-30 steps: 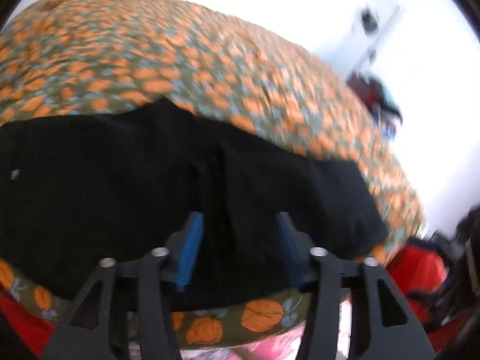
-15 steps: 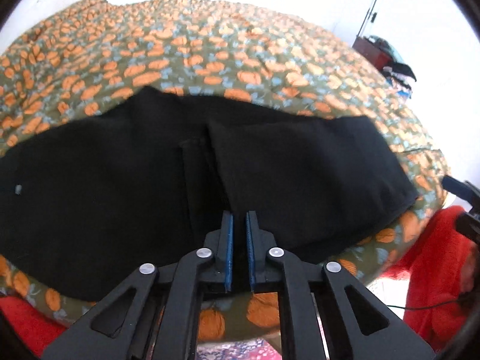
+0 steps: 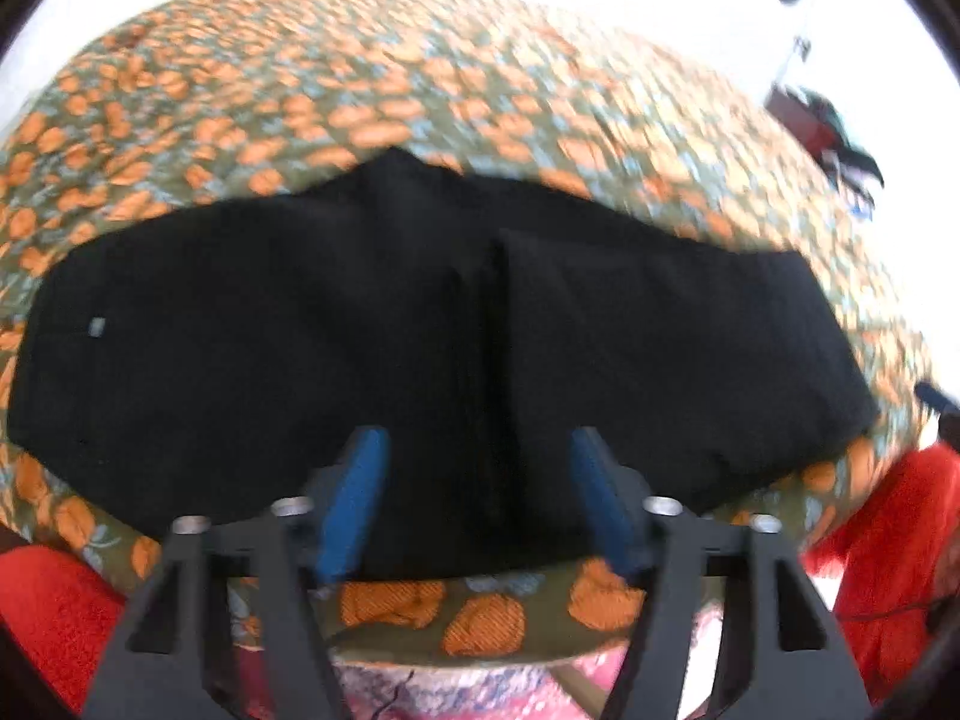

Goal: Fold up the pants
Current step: 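Grasp the folded edge of the trousers with the left tool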

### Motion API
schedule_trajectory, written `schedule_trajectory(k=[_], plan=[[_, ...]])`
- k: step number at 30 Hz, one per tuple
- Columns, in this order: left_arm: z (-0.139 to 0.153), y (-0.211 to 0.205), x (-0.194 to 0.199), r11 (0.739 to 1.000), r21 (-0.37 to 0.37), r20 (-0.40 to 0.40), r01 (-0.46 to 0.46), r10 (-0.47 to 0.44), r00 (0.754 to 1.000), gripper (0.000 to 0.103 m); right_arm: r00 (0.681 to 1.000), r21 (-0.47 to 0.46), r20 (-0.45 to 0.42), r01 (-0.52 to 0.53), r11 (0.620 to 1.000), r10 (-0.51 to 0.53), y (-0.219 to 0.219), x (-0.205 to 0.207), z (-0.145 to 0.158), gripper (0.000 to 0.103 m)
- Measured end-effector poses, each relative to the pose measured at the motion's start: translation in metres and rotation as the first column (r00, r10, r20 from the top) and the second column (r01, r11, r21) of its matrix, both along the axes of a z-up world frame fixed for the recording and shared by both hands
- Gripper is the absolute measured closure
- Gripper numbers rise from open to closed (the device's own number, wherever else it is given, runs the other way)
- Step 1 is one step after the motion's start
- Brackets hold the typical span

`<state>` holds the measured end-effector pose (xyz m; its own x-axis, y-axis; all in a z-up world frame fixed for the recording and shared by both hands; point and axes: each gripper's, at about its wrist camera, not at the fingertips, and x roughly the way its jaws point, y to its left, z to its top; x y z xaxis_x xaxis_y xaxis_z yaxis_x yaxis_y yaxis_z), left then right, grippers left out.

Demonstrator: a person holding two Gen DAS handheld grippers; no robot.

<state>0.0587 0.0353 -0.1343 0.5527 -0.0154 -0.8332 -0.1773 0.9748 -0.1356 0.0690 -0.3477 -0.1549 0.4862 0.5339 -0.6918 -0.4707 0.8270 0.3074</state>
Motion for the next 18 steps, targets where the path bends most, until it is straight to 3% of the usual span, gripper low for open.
schedule_trajectory(k=[2,4,8,10,13,16,18], plan=[[-0.003,0.005,0.005,0.999,-0.044,-0.012,-0.007,0.006,1.000,0.034,1.000,0.012,-0.010,0.018,1.000,-0.018,-0.005,0.002,-0.001,0.016],[-0.011,0.005,0.011,0.999,-0.054,-0.033,0.000,-0.002,0.999,0.042,0.999,0.025,-0.024,0.037,0.999,-0.037,-0.009,0.005,-0.003,0.016],[-0.028,-0.014,0.024,0.996,-0.052,-0.097,0.067,-0.072,0.993,0.076,0.995,0.061,-0.055,0.089,0.994,-0.086,-0.021,0.010,-0.006,0.016],[-0.032,-0.021,0.026,0.997,-0.006,-0.100,0.074,-0.074,0.992,0.076,0.991,0.097,-0.074,0.118,0.988,-0.111,-0.029,0.015,-0.004,0.016],[-0.031,-0.023,0.022,0.996,0.012,-0.092,0.086,-0.085,0.992,0.075,0.982,0.235,-0.117,0.169,0.957,-0.145,-0.050,0.036,0.009,0.016],[-0.031,-0.023,0.020,0.996,0.008,-0.087,0.083,-0.082,0.993,0.074,0.969,0.441,-0.238,0.165,0.882,-0.063,-0.054,0.065,0.012,0.016],[-0.031,-0.020,0.020,0.996,0.008,-0.085,0.083,-0.082,0.993,0.071,0.937,0.528,-0.349,0.173,0.832,0.027,-0.047,0.080,-0.007,0.016]])
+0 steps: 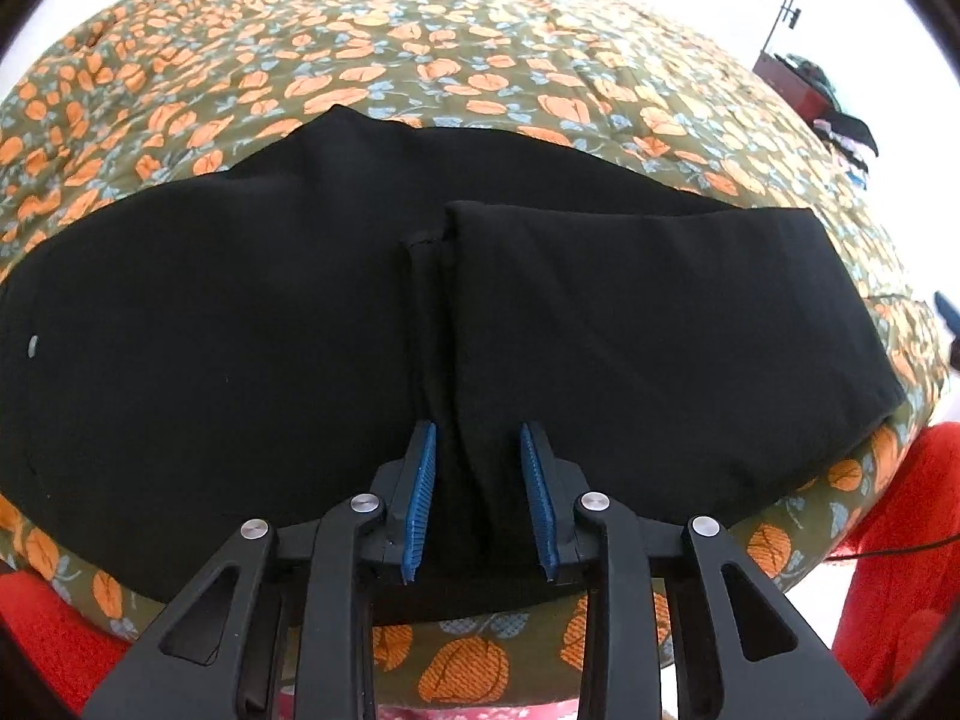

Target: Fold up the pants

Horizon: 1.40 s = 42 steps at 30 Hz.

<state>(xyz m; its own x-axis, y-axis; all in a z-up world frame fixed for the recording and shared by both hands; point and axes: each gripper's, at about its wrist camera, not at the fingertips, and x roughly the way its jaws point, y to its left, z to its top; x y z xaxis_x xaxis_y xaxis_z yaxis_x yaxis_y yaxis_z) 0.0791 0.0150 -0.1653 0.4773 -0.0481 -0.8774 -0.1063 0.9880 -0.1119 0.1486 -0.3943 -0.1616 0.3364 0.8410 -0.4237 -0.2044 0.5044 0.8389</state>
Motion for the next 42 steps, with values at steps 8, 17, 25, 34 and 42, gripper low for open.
schedule_trajectory(k=[8,17,25,34,42], plan=[[-0.002,0.005,0.004,1.000,-0.011,0.009,-0.007,0.007,1.000,0.065,0.978,-0.178,-0.209,-0.025,0.984,-0.013,0.010,0.013,-0.061,0.038],[-0.004,0.004,0.006,1.000,-0.008,0.019,-0.001,0.002,1.000,0.064,0.991,-0.272,-0.132,-0.055,0.961,0.019,0.053,0.078,-0.031,0.030],[-0.004,0.003,0.003,1.000,-0.013,0.031,0.019,-0.018,0.999,0.059,0.998,-0.418,-0.053,-0.004,0.908,-0.020,0.053,0.066,-0.036,0.034],[-0.004,0.003,0.008,1.000,-0.024,0.033,0.017,-0.016,0.999,0.053,0.975,-0.492,0.150,-0.070,0.868,0.163,0.068,-0.030,0.002,0.024],[-0.002,-0.002,0.006,0.999,-0.018,0.039,0.027,-0.026,0.999,0.037,0.988,-0.525,0.070,-0.080,0.848,0.136,0.060,-0.036,-0.039,0.024]])
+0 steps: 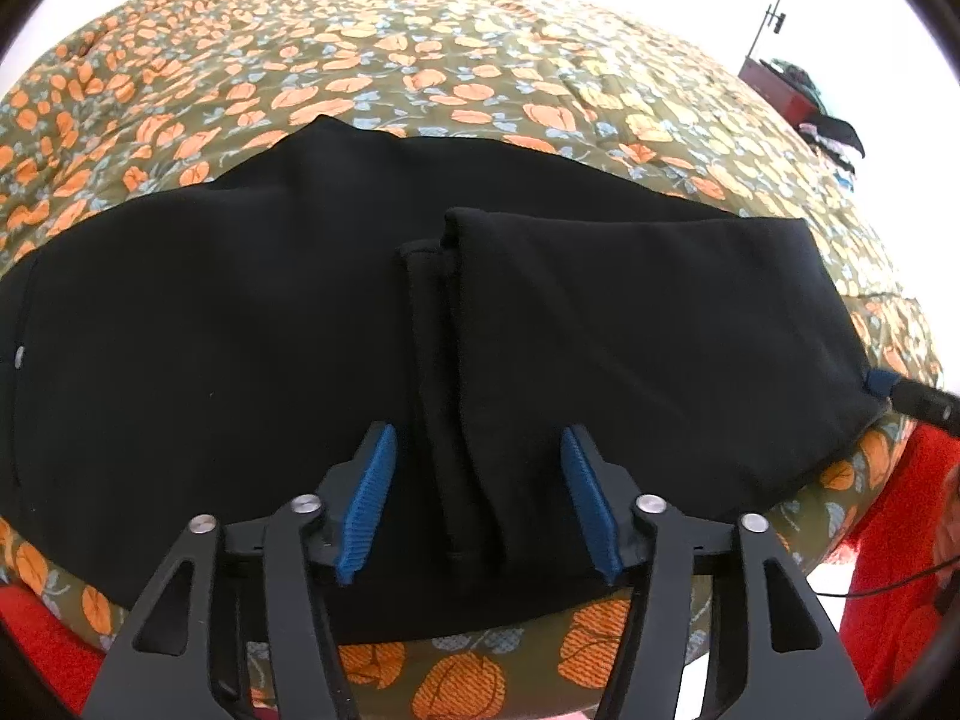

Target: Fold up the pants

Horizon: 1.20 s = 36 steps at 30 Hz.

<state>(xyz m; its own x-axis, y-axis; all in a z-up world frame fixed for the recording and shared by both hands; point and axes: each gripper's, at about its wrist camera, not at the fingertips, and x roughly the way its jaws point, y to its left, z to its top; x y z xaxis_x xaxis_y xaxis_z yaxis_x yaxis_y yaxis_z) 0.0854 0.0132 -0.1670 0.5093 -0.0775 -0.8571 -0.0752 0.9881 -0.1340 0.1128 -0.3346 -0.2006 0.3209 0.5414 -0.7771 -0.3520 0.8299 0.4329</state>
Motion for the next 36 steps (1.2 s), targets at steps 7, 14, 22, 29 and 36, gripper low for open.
schedule_trajectory(k=[7,14,22,29,36], plan=[[0.006,-0.004,-0.002,1.000,0.001,0.018,0.009,-0.009,1.000,0.033,0.995,0.005,0.093,0.030,1.000,-0.031,-0.010,0.001,0.008,0.024],[0.016,-0.004,-0.006,1.000,-0.003,0.058,0.000,0.001,0.998,0.032,0.990,0.002,0.125,0.070,0.998,-0.070,-0.019,0.001,0.011,0.024],[0.021,0.003,-0.008,0.999,-0.013,0.077,-0.032,0.033,0.996,0.032,0.988,-0.008,0.136,0.080,0.997,-0.078,-0.022,0.001,0.013,0.024],[0.023,0.006,-0.010,0.999,-0.015,0.082,-0.049,0.050,0.995,0.032,0.986,-0.012,0.142,0.085,0.996,-0.083,-0.024,0.000,0.013,0.024],[0.023,0.009,-0.010,0.998,-0.015,0.084,-0.064,0.065,0.994,0.031,0.987,-0.013,0.141,0.085,0.996,-0.082,-0.024,0.000,0.013,0.024]])
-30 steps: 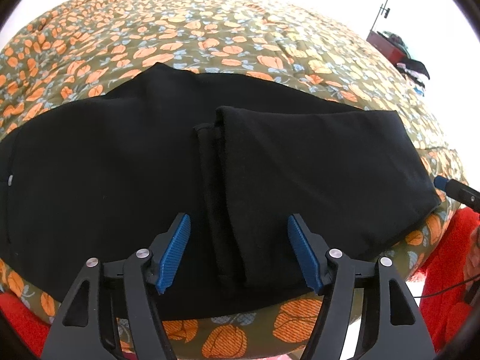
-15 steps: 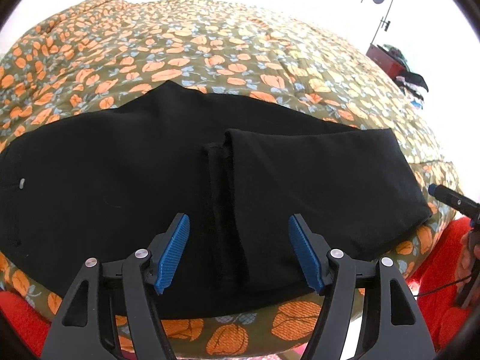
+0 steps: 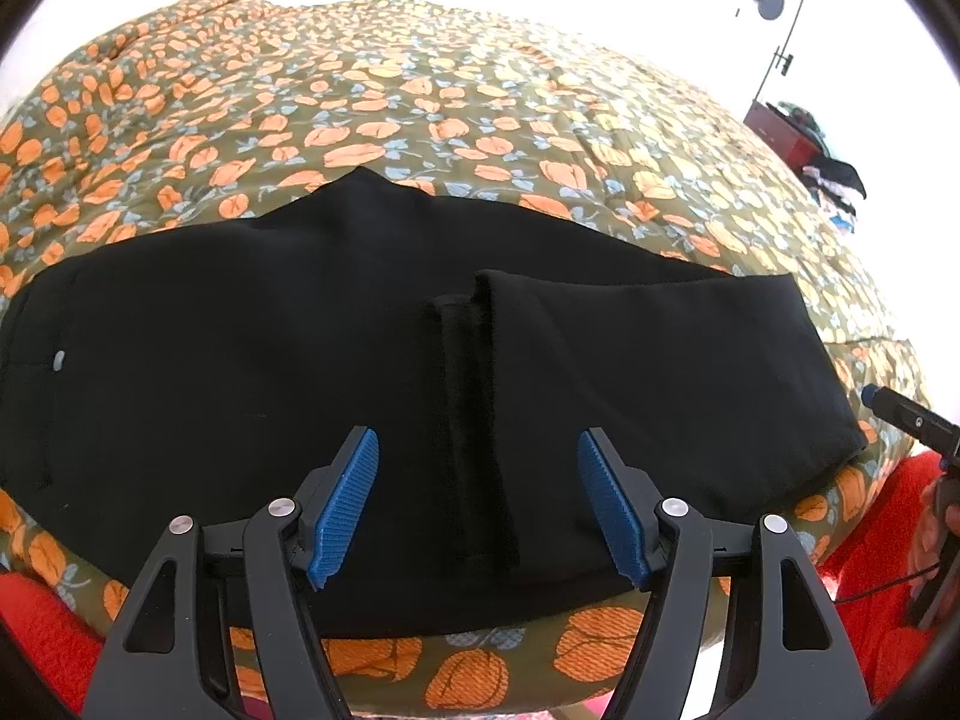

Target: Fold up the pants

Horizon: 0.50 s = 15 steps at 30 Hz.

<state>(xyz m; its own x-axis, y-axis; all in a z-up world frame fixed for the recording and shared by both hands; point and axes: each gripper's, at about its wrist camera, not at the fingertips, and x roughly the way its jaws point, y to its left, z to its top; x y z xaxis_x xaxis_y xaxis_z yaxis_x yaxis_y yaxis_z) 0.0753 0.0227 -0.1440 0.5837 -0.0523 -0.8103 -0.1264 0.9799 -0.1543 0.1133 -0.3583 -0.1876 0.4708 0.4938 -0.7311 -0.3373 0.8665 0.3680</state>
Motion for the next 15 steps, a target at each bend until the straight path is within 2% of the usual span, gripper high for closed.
schedule_trajectory(k=[15], plan=[[-0.0006,0.0054,-0.0002,1.000,0.000,-0.004,-0.027,0.027,1.000,0.031,1.000,0.000,0.010,0.010,1.000,-0.010,-0.0046,0.0016,0.0007,0.024]])
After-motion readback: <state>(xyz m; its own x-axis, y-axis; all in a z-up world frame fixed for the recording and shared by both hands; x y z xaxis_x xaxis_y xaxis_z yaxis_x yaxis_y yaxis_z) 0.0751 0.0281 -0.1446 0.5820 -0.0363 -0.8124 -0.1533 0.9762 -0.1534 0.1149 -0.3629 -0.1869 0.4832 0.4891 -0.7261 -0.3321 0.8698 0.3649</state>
